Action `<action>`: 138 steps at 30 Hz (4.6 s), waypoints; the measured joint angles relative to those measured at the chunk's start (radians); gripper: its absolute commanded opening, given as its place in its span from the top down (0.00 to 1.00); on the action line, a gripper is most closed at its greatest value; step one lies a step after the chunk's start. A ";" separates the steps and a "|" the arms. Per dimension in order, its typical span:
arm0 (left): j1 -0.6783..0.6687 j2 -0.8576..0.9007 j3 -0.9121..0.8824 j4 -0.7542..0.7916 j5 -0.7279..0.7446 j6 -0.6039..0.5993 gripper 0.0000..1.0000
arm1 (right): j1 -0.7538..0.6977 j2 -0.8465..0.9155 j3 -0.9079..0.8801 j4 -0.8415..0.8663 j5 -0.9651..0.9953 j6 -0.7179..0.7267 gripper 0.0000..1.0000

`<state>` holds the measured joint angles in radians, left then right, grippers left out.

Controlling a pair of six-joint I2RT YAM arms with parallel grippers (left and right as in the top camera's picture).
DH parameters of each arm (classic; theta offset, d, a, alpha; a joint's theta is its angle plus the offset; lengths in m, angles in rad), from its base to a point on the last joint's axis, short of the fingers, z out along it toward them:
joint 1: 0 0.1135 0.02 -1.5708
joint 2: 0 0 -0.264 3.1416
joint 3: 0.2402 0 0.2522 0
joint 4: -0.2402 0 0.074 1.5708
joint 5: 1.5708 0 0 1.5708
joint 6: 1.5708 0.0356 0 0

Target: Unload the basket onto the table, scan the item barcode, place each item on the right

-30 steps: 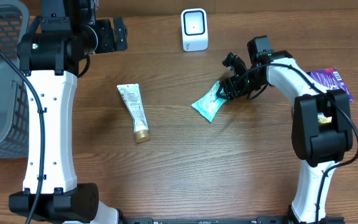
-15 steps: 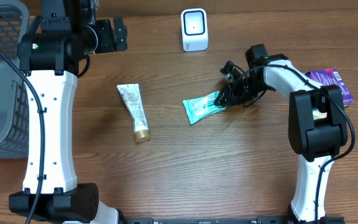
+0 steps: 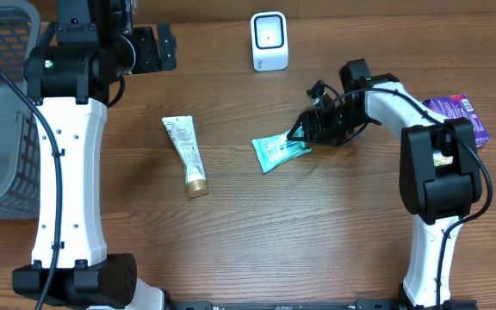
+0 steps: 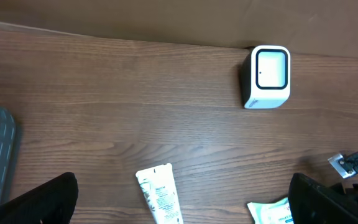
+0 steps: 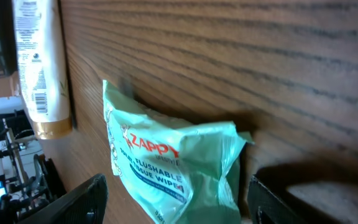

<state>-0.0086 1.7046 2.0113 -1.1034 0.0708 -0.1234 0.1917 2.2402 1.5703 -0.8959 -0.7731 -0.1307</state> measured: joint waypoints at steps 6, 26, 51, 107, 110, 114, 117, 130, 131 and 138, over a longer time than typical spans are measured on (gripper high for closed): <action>0.000 0.000 0.000 0.000 0.000 0.000 0.00 | 0.071 -0.028 0.011 -0.010 0.160 0.072 0.23; 0.000 0.000 0.000 0.000 0.000 0.000 0.00 | 0.146 -0.081 -0.055 0.090 0.358 0.264 0.96; 0.000 0.000 0.000 0.000 0.000 0.000 0.00 | 0.397 -0.280 0.077 -0.431 1.455 0.711 0.72; 0.000 0.000 0.000 0.000 0.000 0.000 0.00 | 0.463 0.056 0.106 -0.263 1.448 0.493 0.96; 0.000 0.000 0.000 0.000 0.000 0.000 0.01 | 0.462 0.057 0.126 -0.299 1.425 0.492 0.96; 0.000 0.000 0.000 0.000 0.000 0.000 0.00 | 0.460 0.057 0.196 -0.380 1.322 0.477 0.96; 0.000 0.000 0.000 0.000 0.000 0.000 0.00 | 0.458 0.048 0.282 -0.425 1.190 0.438 0.96; 0.000 0.000 0.000 0.000 0.000 0.000 0.01 | 0.325 -0.263 0.367 -0.260 0.434 0.352 0.96; 0.000 0.000 0.000 0.000 0.000 0.000 0.00 | 0.301 -0.265 0.343 -0.207 0.370 0.351 0.96; -0.003 0.000 0.000 0.000 0.000 0.000 0.00 | 0.168 -0.251 -0.030 0.355 -0.029 0.474 0.96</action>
<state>-0.0116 1.7046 2.0113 -1.1030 0.0711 -0.1234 0.3599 1.9892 1.5406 -0.5411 -0.8024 0.3435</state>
